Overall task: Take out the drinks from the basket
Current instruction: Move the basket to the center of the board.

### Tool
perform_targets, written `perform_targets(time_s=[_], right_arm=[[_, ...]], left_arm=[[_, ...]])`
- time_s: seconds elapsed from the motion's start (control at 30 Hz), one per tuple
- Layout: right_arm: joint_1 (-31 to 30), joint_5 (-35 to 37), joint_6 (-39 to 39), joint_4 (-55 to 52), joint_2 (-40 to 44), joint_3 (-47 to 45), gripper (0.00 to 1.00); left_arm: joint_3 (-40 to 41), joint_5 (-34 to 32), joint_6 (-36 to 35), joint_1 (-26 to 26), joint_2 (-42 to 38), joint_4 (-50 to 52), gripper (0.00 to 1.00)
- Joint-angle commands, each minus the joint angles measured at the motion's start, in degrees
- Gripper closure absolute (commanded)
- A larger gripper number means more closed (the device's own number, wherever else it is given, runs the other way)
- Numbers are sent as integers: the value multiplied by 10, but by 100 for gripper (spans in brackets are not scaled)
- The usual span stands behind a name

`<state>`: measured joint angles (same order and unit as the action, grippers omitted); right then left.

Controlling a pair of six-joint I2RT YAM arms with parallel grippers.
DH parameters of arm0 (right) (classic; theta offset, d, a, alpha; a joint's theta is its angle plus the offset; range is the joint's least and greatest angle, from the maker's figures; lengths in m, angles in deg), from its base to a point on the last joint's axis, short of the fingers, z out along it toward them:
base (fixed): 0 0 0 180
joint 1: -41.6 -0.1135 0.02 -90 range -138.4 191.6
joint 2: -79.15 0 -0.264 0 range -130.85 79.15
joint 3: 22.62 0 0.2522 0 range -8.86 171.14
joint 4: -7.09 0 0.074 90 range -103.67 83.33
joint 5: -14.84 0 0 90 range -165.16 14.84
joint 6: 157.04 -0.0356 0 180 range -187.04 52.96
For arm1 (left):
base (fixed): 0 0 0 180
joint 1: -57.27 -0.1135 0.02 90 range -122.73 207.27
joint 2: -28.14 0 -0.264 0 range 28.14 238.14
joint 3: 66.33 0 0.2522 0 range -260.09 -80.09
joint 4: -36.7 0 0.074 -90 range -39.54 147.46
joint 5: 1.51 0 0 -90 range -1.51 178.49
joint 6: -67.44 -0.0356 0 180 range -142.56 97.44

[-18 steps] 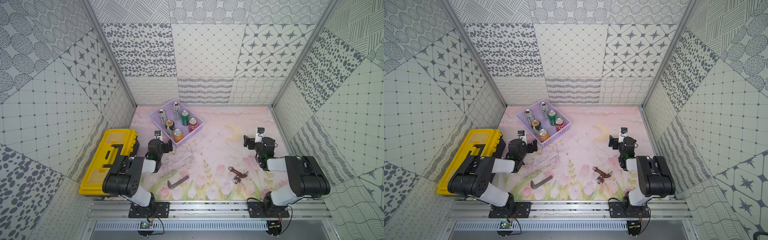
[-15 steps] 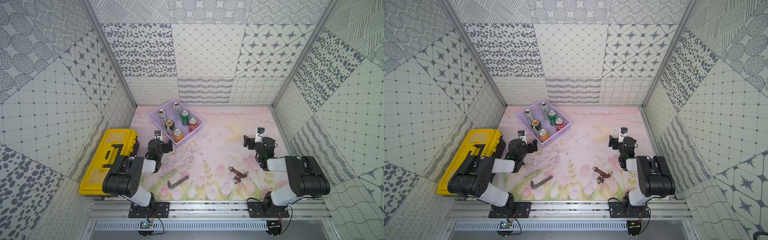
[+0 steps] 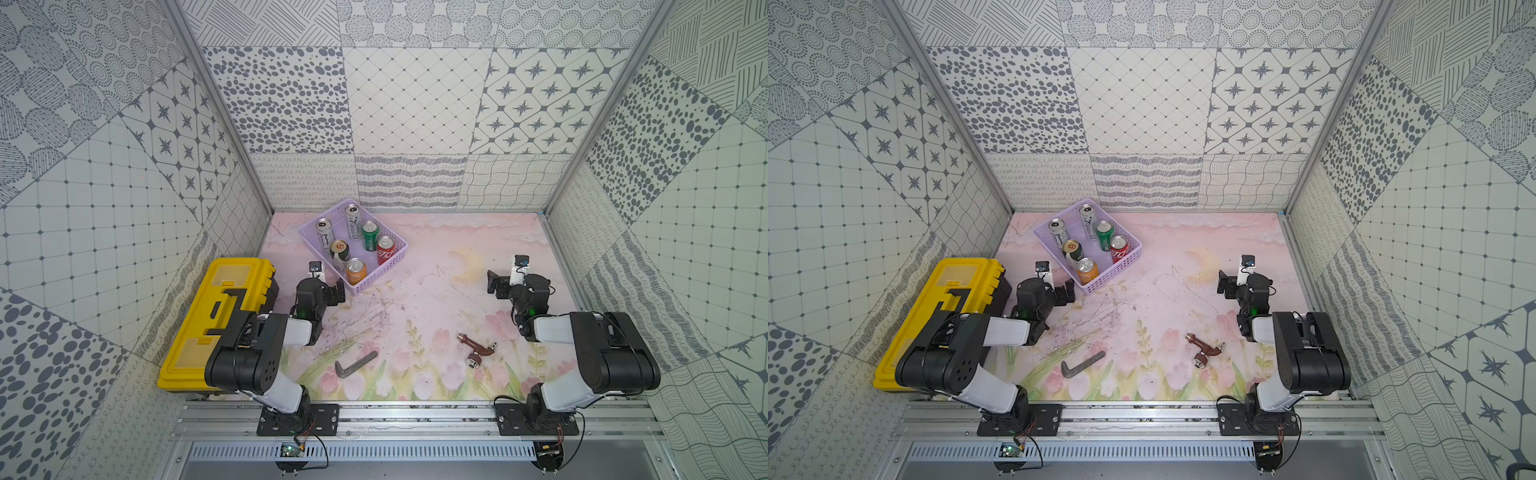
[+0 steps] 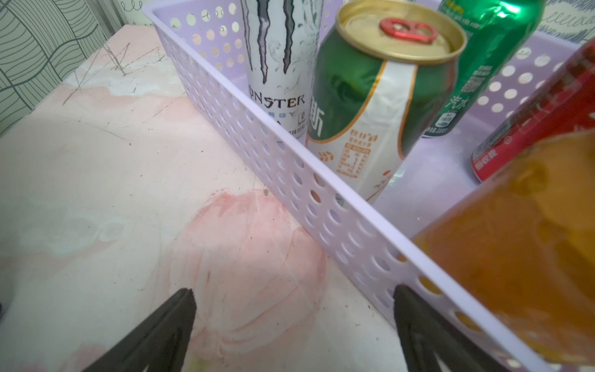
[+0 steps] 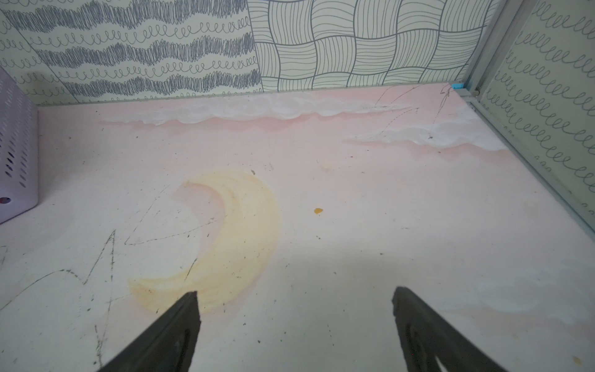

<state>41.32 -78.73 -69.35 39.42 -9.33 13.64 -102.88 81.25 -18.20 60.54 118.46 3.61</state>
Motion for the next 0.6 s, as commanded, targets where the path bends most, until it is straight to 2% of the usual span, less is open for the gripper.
perform_targets(time_s=[0.0,0.47,0.57], right_arm=[[1,-2,5,16,-4,11,3],[3,-8,4,16,-2,13,3],[-1,-8,10,-63,26,46,3]], left_arm=[[-7,19,-5,-6,-4,-15,0],[-9,14,-10,-6,-8,-16,0],[-59,20,-7,-5,-66,123,0]])
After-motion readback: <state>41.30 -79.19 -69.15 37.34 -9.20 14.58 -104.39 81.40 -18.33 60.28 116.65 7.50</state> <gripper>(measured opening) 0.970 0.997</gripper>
